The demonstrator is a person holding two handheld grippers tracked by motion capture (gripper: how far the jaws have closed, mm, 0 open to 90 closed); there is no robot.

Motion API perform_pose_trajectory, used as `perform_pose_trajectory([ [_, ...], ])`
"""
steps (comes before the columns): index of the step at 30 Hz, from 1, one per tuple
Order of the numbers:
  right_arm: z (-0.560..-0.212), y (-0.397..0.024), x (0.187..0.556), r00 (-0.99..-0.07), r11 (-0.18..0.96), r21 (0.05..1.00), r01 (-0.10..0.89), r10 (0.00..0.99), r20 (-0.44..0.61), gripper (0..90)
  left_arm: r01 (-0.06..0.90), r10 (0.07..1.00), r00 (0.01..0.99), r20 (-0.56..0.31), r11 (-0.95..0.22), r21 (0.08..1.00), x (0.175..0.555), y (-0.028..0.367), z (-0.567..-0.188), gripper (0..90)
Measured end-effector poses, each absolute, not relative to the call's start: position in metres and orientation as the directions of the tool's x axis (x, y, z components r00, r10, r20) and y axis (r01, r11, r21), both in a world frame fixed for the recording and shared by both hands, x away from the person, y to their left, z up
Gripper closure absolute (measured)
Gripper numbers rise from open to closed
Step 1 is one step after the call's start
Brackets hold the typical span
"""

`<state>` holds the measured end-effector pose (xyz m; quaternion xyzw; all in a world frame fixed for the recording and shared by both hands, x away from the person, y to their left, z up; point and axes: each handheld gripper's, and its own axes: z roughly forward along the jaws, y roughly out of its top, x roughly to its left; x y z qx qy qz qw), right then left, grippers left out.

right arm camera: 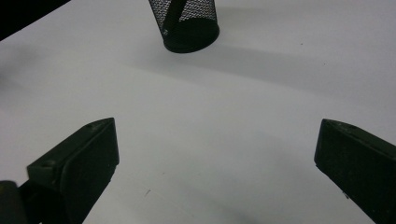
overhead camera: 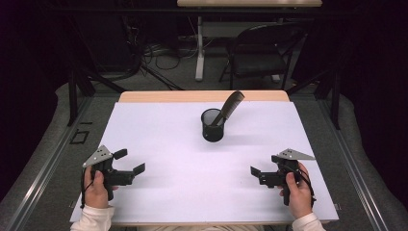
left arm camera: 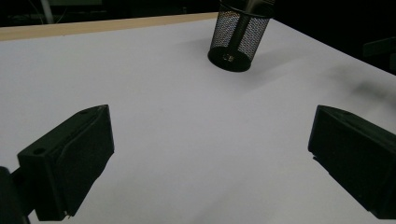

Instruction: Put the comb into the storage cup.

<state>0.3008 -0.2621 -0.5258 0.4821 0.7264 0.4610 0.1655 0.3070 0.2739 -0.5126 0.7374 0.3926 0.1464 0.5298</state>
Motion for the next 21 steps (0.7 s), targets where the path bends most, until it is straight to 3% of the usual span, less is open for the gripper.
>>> perform_pose_trajectory([
  [21, -0.541, -0.265, 0.303, -0.459, 0.1, 0.827, 0.553, 0.865, 0.203, 0.0, 0.425, 0.746, 0.638, -0.192, -0.134, 0.895, 0.31, 0.275, -0.522, 0.5],
])
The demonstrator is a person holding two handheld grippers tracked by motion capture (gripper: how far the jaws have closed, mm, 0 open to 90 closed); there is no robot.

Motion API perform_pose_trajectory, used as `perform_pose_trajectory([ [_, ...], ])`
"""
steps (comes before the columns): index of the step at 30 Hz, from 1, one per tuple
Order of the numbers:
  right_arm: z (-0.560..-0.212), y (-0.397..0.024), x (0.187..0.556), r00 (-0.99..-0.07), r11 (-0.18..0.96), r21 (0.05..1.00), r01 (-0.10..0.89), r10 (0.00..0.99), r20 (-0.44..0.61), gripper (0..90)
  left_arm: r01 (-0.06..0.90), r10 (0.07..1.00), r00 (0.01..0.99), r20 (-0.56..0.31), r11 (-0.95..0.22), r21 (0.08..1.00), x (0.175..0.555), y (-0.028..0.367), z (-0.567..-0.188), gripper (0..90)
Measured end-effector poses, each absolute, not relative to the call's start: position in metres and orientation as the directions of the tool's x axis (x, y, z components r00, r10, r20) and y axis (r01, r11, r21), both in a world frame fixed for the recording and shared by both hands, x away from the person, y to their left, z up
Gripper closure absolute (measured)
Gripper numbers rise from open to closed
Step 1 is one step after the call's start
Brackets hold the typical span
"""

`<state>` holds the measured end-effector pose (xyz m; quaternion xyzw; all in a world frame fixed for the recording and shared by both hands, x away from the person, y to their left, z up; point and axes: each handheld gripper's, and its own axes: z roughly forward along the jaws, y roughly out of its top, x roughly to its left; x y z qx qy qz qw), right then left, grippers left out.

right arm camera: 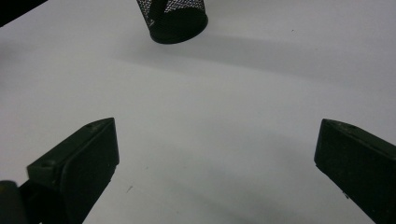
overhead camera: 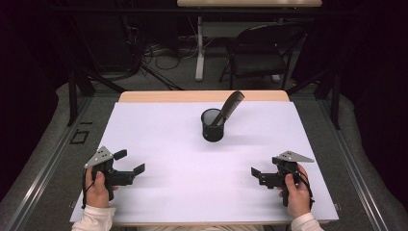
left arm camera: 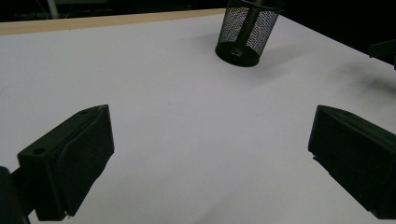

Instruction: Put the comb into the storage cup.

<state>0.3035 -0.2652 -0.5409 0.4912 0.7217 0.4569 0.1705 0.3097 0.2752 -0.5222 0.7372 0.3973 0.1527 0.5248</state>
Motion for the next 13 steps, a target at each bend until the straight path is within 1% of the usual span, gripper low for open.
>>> perform_pose_trajectory([
  [13, -0.5429, -0.2671, 0.3045, -0.455, 0.104, 0.822, 0.56, 0.868, 0.2, 0.0, 0.431, 0.753, 0.63, -0.191, -0.135, 0.892, 0.3118, 0.2783, -0.5231, 0.5],
])
